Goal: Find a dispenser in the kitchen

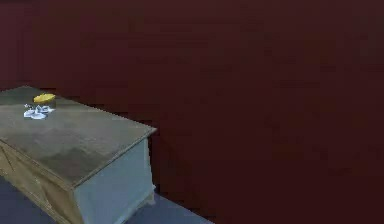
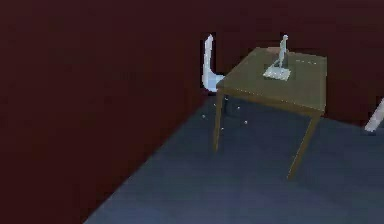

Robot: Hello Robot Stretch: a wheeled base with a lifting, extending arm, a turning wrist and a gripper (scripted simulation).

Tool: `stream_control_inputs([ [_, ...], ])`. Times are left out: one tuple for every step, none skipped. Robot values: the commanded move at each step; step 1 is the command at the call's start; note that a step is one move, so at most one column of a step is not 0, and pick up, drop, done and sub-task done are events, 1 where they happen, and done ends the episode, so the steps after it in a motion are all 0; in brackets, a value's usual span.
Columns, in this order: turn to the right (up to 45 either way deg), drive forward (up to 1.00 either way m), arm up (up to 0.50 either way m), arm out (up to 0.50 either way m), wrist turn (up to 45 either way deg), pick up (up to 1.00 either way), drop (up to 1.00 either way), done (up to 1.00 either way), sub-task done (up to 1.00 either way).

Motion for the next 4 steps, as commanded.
stream_control_inputs([
  [45.0,0.0,0.0,0.0,0.0,0.0,0.0,0.0,0.0],
  [45.0,0.0,0.0,0.0,0.0,0.0,0.0,0.0,0.0],
  [45.0,0.0,0.0,0.0,0.0,0.0,0.0,0.0,0.0],
  [21.0,0.0,0.0,0.0,0.0,0.0,0.0,0.0,0.0],
])
